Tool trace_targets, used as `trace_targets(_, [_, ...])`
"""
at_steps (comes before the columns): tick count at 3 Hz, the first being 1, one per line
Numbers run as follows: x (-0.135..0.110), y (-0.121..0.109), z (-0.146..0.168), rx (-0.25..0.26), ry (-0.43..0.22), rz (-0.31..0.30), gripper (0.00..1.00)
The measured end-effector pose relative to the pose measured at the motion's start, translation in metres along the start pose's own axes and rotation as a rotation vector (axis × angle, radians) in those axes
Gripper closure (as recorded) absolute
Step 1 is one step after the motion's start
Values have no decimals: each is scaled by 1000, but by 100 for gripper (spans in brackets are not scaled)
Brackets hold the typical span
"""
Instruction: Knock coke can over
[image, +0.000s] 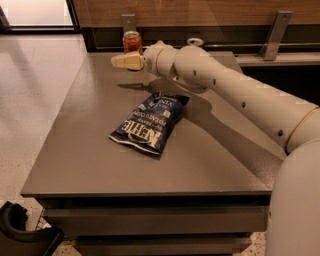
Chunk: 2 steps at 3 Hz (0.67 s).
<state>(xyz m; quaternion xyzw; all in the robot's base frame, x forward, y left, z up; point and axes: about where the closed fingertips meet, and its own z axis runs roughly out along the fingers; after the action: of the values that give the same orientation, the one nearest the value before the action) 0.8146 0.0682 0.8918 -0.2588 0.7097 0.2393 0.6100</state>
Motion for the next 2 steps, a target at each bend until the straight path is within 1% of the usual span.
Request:
trace_targets(1, [-4, -12, 20, -25, -26, -3, 0])
trace_targets(2, [-14, -11, 43, -59, -58, -10, 0])
